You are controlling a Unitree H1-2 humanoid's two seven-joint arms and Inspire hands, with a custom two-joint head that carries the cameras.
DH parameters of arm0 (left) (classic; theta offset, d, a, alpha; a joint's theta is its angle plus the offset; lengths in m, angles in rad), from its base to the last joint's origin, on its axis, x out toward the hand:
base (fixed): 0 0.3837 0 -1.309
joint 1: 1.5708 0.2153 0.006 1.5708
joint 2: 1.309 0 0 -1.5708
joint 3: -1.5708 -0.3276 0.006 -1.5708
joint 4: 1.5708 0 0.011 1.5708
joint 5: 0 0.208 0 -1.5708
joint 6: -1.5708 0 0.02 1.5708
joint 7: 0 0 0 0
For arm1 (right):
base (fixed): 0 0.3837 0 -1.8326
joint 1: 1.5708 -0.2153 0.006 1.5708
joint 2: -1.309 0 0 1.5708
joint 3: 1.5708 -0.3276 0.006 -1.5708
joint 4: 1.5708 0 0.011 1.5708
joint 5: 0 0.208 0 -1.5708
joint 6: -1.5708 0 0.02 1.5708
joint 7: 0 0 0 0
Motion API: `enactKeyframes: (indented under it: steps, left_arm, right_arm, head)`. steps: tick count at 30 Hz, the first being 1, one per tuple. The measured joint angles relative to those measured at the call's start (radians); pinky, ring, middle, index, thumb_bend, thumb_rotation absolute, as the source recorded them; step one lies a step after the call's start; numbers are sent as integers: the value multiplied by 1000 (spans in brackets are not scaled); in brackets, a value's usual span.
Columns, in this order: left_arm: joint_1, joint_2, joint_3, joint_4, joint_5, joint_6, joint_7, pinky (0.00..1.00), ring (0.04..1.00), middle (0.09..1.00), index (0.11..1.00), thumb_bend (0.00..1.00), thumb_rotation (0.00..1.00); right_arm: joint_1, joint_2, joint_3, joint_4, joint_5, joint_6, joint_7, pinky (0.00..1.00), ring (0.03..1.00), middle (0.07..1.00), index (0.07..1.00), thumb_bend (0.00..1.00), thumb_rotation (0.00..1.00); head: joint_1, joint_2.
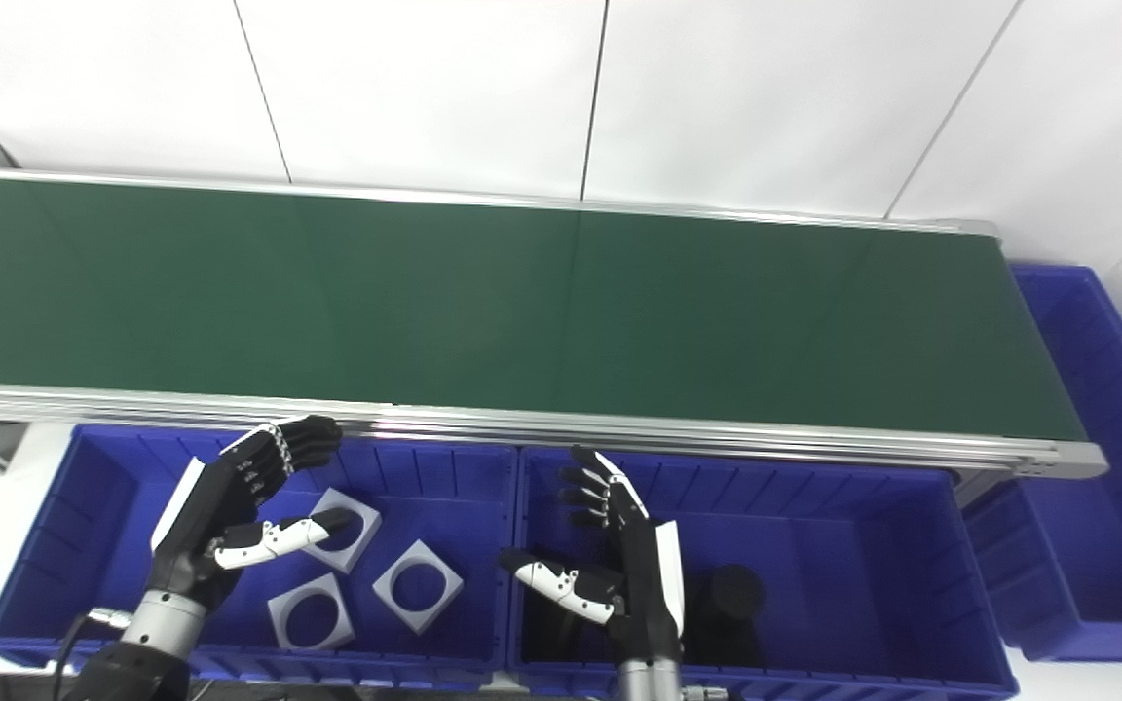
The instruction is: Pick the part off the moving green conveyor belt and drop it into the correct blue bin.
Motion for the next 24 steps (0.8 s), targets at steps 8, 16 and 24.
enactKeyframes:
  steps: [8,16,24]
  left_arm:
    - [8,-12,-2,-7,0,18,-1,786,755,748,734,659,0]
    - [31,-50,-18,-7,-1,50,-7,789,769,770,769,640,0]
    - [42,-76,-43,-6,8,60,-6,787,788,795,800,661,16]
  right_arm:
    - [8,-9,-1,-8,15,9,3,636,716,763,819,668,118]
    - [26,-53,-12,-11,61,9,27,631,709,762,823,671,110]
    - [41,-90,-28,-37,86,9,46,619,699,761,821,695,130]
  head:
    - [52,-12]
    - [113,-31]
    - [170,-40]
